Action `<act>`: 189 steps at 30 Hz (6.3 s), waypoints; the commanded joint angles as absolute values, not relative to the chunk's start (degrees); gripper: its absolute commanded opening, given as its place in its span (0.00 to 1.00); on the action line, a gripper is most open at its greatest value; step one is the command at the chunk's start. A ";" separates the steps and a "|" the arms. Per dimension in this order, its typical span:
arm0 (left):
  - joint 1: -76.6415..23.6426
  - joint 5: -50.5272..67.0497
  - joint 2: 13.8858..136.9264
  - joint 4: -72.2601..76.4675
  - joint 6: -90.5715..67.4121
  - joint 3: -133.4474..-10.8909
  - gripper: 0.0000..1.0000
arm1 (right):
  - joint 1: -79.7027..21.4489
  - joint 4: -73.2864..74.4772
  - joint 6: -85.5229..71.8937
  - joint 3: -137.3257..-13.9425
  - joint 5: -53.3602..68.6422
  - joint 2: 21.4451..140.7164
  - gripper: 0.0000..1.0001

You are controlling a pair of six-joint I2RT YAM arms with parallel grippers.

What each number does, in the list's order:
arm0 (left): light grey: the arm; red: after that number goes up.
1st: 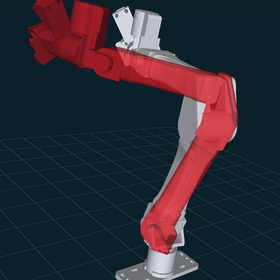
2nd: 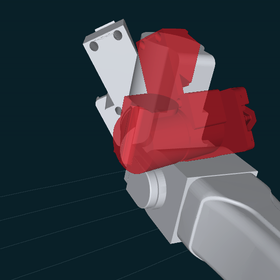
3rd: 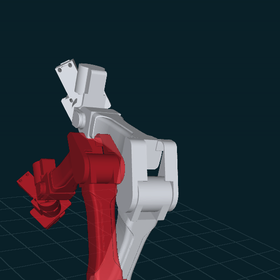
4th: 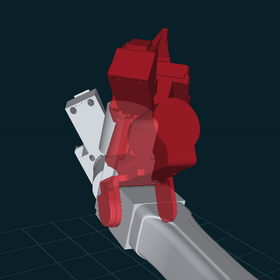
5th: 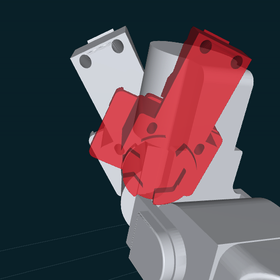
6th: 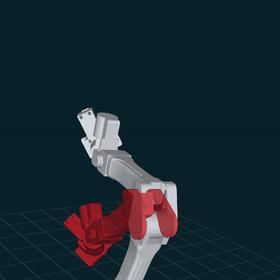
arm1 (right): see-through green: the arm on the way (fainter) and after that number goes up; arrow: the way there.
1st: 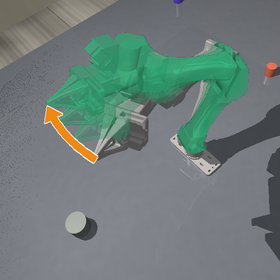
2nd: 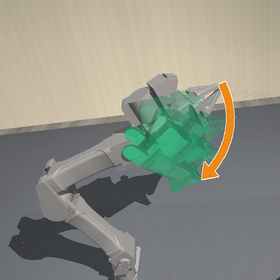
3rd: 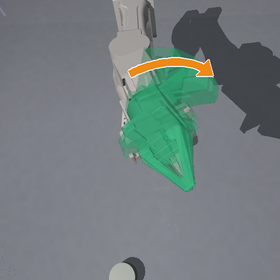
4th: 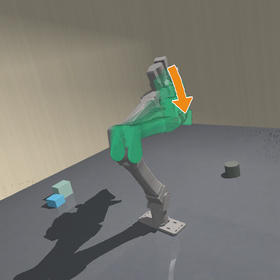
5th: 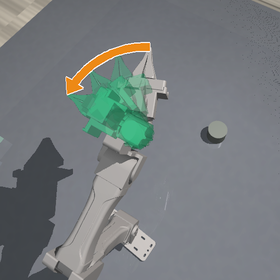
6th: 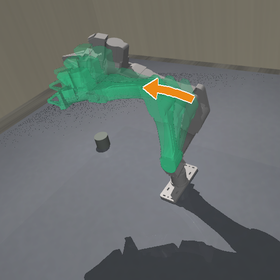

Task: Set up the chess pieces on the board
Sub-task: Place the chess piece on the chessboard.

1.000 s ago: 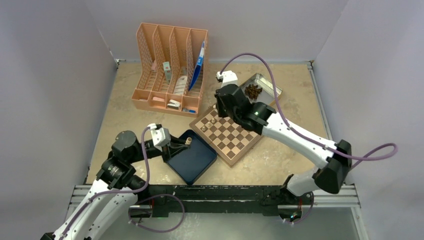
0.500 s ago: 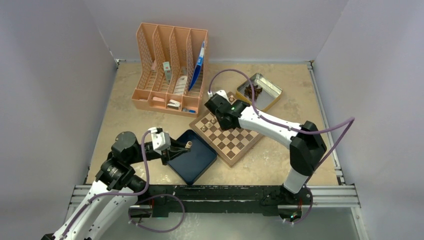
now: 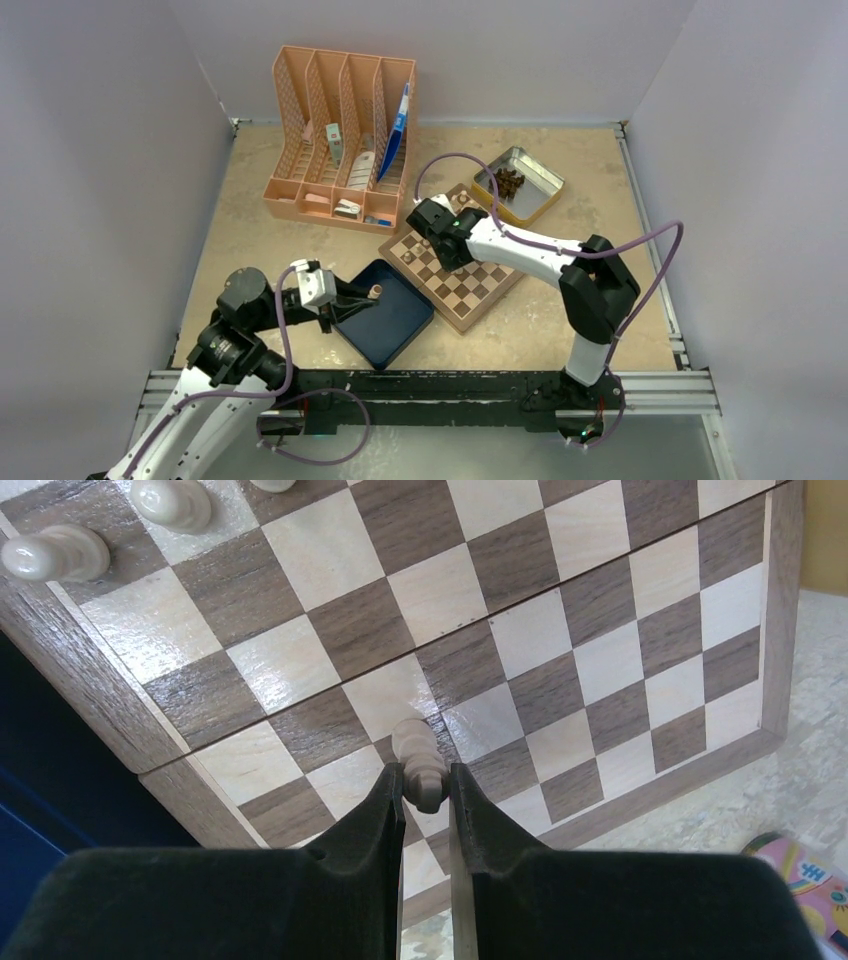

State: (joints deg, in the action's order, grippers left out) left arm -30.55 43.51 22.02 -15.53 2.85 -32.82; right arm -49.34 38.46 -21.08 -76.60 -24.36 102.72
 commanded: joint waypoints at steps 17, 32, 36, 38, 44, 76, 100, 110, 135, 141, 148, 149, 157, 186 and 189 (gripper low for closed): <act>-30.50 44.98 22.62 -14.02 4.38 -34.41 0.00 | -49.38 33.13 -23.78 -72.43 -23.99 96.61 0.16; -30.55 43.88 23.10 -14.56 4.17 -34.54 0.00 | -48.65 28.94 -22.26 -84.94 -23.60 97.00 0.14; -30.55 43.77 22.96 -14.73 4.20 -34.54 0.00 | -48.26 29.00 -21.88 -89.73 -24.58 102.11 0.14; -30.52 43.85 22.87 -14.90 4.21 -34.63 0.00 | -47.97 28.53 -21.80 -91.37 -24.87 104.31 0.13; -30.50 43.96 22.59 -14.93 4.04 -34.54 0.00 | -45.95 26.30 -20.91 -94.41 -24.04 109.77 0.14; -30.51 44.12 22.99 -14.94 4.57 -34.63 0.00 | -42.65 24.53 -20.47 -96.87 -18.91 118.21 0.18; -30.50 44.03 23.29 -14.93 4.66 -34.63 0.00 | -42.03 24.27 -20.92 -97.03 -18.99 119.41 0.34; -30.50 43.78 23.21 -15.18 4.52 -34.63 0.00 | -41.75 23.94 -20.70 -96.94 -18.53 119.36 0.30; -30.52 42.98 22.02 -15.47 4.31 -34.54 0.01 | -41.57 23.65 -21.12 -96.96 -17.66 119.46 0.32; -30.55 42.98 22.03 -15.56 4.46 -34.63 0.01 | -41.53 25.20 -21.83 -97.82 -17.98 117.50 0.37; -30.55 42.45 21.24 -14.19 3.74 -33.59 0.01 | -41.57 27.38 -21.50 -96.79 -16.22 111.59 0.41; -30.52 42.45 21.19 -14.08 3.70 -33.50 0.01 | -41.57 27.53 -21.52 -96.15 -16.20 109.86 0.42; -30.57 43.78 24.20 -13.26 1.65 -33.74 0.01 | -41.57 25.29 -20.27 -92.14 -16.12 99.81 0.43; -30.50 44.03 32.41 -15.06 -0.58 -36.42 0.03 | -53.10 5.28 -8.13 -68.53 28.97 75.72 0.52; -30.54 44.03 32.62 -14.75 -0.83 -36.29 0.03 | -53.80 5.78 -7.52 -68.35 30.11 76.40 0.51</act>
State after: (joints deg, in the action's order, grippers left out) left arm -30.55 43.07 32.71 -17.23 -0.38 -34.37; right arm -53.06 6.24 -9.76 -68.71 26.83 76.84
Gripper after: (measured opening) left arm 0.075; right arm 0.520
